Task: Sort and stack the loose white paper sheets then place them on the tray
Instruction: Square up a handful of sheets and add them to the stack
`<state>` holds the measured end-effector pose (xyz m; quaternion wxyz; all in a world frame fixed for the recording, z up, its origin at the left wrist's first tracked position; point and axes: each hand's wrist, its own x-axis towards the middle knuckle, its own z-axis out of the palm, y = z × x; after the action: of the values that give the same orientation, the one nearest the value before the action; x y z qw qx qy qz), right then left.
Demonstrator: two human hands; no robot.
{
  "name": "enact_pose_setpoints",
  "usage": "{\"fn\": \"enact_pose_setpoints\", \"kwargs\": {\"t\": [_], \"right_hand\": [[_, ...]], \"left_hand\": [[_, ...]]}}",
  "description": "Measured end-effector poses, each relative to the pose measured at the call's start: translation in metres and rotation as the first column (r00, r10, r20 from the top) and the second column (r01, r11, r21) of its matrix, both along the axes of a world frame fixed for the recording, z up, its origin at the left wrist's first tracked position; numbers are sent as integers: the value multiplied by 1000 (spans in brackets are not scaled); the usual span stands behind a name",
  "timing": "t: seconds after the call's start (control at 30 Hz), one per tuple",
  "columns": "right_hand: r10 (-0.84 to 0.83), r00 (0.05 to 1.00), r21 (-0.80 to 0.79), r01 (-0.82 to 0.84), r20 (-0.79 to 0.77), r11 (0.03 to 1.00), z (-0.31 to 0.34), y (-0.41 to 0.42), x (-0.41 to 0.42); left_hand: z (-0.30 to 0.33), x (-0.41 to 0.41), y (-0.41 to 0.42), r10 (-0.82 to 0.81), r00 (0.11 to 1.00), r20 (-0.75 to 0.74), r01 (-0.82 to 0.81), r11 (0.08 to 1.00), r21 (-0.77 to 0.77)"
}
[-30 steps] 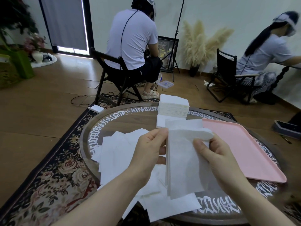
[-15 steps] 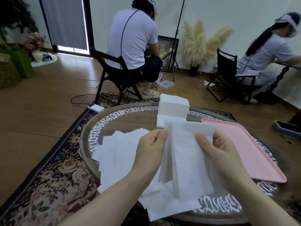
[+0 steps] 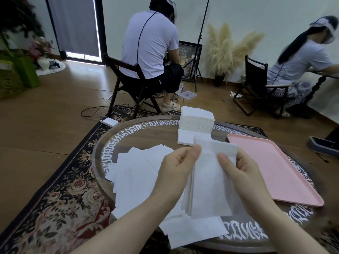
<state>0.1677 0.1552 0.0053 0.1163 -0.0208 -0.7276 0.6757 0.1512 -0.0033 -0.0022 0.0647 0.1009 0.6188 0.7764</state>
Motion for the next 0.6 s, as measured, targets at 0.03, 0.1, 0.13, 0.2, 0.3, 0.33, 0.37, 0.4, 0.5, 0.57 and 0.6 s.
{"fn": "enact_pose_setpoints", "kwargs": {"t": [0.03, 0.1, 0.13, 0.2, 0.3, 0.33, 0.37, 0.4, 0.5, 0.57, 0.6], "right_hand": [[3, 1000, -12, -3, 1, 1000, 0, -1, 1], [0, 1000, -27, 0, 7, 1000, -1, -5, 2], [-16, 1000, -39, 16, 1, 999, 0, -8, 2], [-66, 997, -13, 66, -30, 998, 1, -10, 1], [17, 996, 42, -21, 93, 999, 0, -9, 0], [94, 981, 14, -98, 171, 995, -2, -10, 2], [170, 958, -24, -169, 232, 985, -4, -13, 4], [227, 939, -49, -222, 259, 974, -6, -16, 5], [254, 930, -44, -251, 266, 967, -10, -24, 5], [290, 903, -31, -295, 317, 955, -5, -17, 1], [309, 880, 1, -332, 361, 943, -3, -13, 0]], "left_hand": [[-1, 1, 0, 0, 1000, -16, 0, 1000, -6], [-3, 2, 1, 39, 998, -42, -40, 999, -37], [-3, 2, 2, 68, 997, -46, -69, 997, -39], [-2, 1, 3, 120, 993, -24, -119, 993, 25], [3, -1, 4, 174, 983, 51, -180, 972, 153], [3, -1, 4, 190, 978, 86, -203, 963, 177], [2, -1, 5, 205, 971, 121, -225, 956, 189], [0, -1, 7, 214, 965, 150, -241, 951, 191], [-2, 1, 9, 219, 954, 205, -257, 949, 183], [-4, -2, 6, 258, 947, 190, -288, 945, 156], [-5, -5, 4, 279, 942, 187, -310, 938, 158]]}}
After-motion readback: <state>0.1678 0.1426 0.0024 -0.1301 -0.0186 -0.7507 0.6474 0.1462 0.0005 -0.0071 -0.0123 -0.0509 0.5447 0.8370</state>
